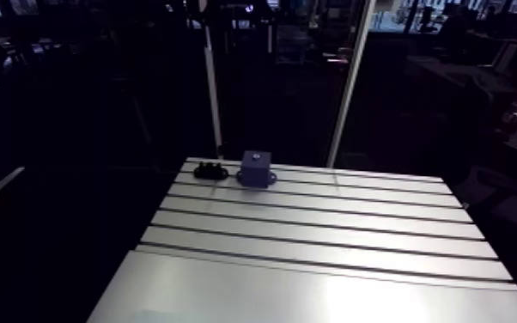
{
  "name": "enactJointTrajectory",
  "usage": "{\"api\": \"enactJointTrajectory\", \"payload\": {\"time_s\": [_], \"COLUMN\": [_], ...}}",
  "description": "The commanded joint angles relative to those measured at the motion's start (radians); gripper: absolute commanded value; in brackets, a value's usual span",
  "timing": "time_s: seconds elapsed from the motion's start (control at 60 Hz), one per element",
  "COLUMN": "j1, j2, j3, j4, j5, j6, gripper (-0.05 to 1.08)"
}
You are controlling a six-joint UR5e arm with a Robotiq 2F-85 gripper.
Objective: Pick up the M10 bolt and insert it into the hole until fully seated.
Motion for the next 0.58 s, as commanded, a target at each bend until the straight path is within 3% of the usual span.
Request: {"api": "enactJointTrajectory", "payload": {"time_s": [0.017, 0.583], "j1": [0.0, 0.0], "j2": [-0.001, 0.003], "j3": [-0.009, -0.007], "j4": [-0.009, -0.009], "j5": [0.002, 0.003], "j6": [-0.002, -0.003], "gripper": [0.0, 0.0]}}
